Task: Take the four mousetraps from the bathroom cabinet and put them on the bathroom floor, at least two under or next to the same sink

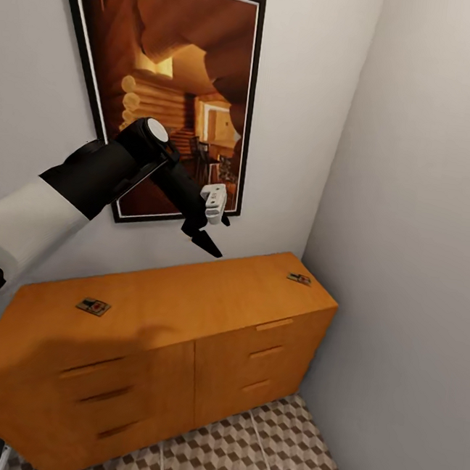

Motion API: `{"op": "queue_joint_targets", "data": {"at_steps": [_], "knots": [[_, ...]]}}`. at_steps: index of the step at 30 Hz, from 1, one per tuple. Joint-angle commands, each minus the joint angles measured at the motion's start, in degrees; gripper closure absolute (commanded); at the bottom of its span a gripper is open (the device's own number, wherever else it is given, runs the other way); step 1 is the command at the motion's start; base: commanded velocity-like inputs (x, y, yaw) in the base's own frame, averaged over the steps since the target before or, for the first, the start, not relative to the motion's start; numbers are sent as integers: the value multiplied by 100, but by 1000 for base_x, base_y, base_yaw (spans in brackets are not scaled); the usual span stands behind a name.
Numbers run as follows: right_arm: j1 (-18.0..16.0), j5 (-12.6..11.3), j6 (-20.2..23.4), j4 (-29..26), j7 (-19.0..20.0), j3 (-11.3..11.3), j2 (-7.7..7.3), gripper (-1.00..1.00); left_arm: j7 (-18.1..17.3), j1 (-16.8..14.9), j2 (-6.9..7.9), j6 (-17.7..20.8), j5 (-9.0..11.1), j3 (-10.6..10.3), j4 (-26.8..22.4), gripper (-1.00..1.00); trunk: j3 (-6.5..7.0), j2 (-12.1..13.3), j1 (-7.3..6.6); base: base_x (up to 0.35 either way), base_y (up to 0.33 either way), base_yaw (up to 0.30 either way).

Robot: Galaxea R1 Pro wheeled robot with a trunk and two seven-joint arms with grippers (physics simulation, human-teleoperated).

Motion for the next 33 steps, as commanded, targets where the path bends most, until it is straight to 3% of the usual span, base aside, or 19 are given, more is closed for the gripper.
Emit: {"op": "queue_joint_targets", "data": {"at_steps": [1, 17, 22, 23, 29, 33], "knots": [[-5, 59, -20, 5, 10, -39, 0, -100, -32, -7, 4, 60, -29, -7, -8, -100, -6, -11, 4, 2, 0, -213], [-5, 54, -17, 5, 10, -39, -8, -100, -21, -7, -24, 60, -29, -8, 5, -100, 88, -11, 4, 0, 0, -200], [-4, 56, -13, 5, 10, -39, -9, -100, 82, -7, -40, 60, -33, -48, 283, -100, 97, -11, 4, 0, 0, -56], [-6, 56, -12, 5, 10, -39, -9, -100, 445, -7, -144, 59, -36, -72, 723, -100, 97, -11, 4, 0, 0, -9], [-5, 61, -11, 5, 10, -39, -9, -100, 1207, -1, -410, 51, -36, -85, 1470, -100, 98, -11, 4, 0, 0, -4], [-7, 59, -11, 5, 10, -39, -9, -100, 2134, 1, -810, 28, -38, -86, 2391, -100, 98, -11, 4, 0, 0, -1]]}}
